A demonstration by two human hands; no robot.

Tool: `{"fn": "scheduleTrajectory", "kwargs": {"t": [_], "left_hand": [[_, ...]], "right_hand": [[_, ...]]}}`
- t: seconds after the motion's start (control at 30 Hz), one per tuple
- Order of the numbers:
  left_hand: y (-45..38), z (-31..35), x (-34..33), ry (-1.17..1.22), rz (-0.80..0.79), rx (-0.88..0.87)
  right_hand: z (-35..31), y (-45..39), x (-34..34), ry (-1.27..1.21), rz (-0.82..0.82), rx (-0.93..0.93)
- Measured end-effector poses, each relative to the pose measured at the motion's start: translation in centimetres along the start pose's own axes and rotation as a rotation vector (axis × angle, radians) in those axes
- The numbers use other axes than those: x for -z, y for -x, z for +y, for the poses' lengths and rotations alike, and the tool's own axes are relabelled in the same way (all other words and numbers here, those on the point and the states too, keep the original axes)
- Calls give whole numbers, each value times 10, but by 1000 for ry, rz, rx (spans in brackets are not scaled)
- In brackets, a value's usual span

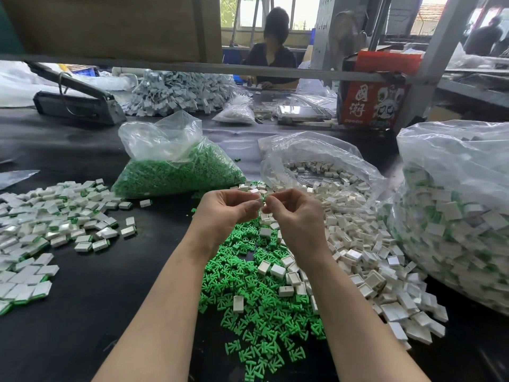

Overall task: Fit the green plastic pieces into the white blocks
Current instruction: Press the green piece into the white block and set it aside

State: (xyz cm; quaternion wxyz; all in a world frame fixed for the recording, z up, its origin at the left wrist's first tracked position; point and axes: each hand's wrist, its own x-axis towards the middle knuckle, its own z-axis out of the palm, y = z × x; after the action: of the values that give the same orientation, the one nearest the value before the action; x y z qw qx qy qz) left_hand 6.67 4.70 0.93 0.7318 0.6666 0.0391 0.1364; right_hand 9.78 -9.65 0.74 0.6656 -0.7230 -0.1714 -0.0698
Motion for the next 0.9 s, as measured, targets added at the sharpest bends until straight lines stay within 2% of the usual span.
{"fn": "scheduleTrajectory", "kwargs": {"t": [0.3, 0.43, 0.53, 0.6, 0.9], "left_hand": [[-2, -6, -3, -34, -57, -2], [-3, -6, -2, -152, -111, 24], [1, -5, -6, -315, -256, 68], [5, -5, -9, -325, -302, 94], [10, -1, -19, -272, -275, 76]], "right_hand": [[5, -1, 0, 500, -76, 149], [3, -1, 1, 420, -91, 88], [3, -1, 0, 333, -100, 41], [5, 0, 0, 382, -114, 48], [10, 0, 1, 592, -174, 65]]}}
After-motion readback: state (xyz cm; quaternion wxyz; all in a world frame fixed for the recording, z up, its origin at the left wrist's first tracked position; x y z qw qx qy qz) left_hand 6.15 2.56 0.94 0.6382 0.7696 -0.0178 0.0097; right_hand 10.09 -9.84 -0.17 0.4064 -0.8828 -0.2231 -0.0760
